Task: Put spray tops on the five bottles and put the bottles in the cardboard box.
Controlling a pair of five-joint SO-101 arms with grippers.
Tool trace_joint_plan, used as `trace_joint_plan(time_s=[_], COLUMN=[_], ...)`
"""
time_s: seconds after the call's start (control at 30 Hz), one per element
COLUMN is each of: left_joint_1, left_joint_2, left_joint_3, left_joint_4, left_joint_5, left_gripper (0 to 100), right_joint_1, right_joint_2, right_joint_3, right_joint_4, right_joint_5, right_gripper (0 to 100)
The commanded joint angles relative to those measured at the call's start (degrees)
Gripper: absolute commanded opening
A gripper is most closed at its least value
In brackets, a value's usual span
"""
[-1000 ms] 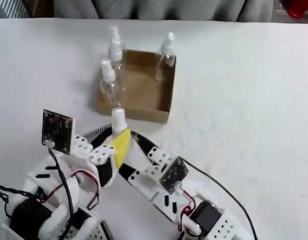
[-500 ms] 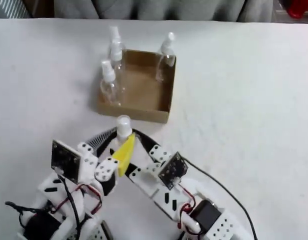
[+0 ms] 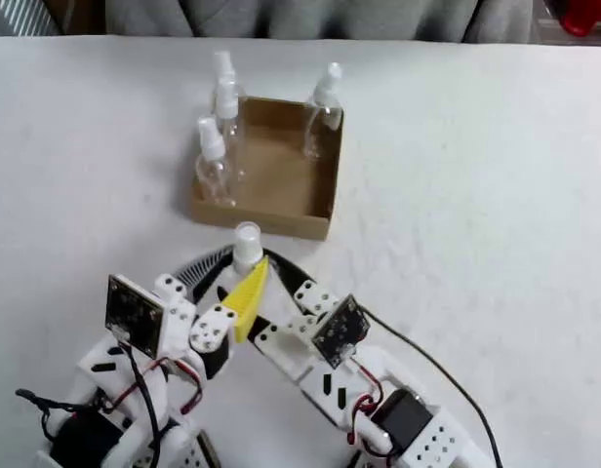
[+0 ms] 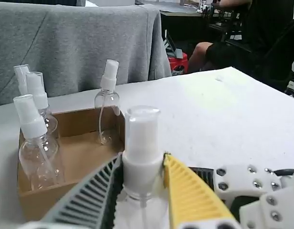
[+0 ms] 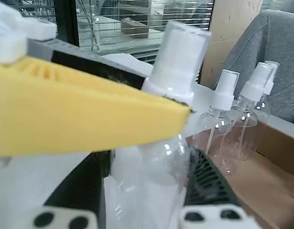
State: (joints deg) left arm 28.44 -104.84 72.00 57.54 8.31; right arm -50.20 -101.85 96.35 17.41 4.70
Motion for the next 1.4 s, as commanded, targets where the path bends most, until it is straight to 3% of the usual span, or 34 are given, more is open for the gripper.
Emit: trace_joint_plan(time_s=[0.0, 0.17, 0.57, 1.13, 1.37], left_joint_1=[1.1, 0.7, -3.6, -3.6, -3.6], left_joint_2=[0.2, 0.2, 0.2, 0.1, 0.1], left_joint_3=[1.8, 1.7, -5.4, -25.4, -25.3], left_joint_4=[0.1, 0.4, 0.9, 21.6, 23.6], left_joint_5=[-0.3, -0.2, -0.7, -5.2, -4.8], left_gripper=[10, 24, 25, 24, 24], right_joint_1=[0.4, 0.5, 0.5, 3.6, 8.0], right_joint_2=[-1.3, -1.3, -1.3, -1.3, -1.3], right_joint_3=[0.5, 0.5, 0.5, 0.5, 0.0], right_joint_4=[-0.9, -0.9, -0.9, -1.6, -2.2], right_joint_5=[-0.4, -0.4, -0.4, -0.4, -0.4], right_gripper=[1.5, 1.5, 1.5, 1.5, 1.5])
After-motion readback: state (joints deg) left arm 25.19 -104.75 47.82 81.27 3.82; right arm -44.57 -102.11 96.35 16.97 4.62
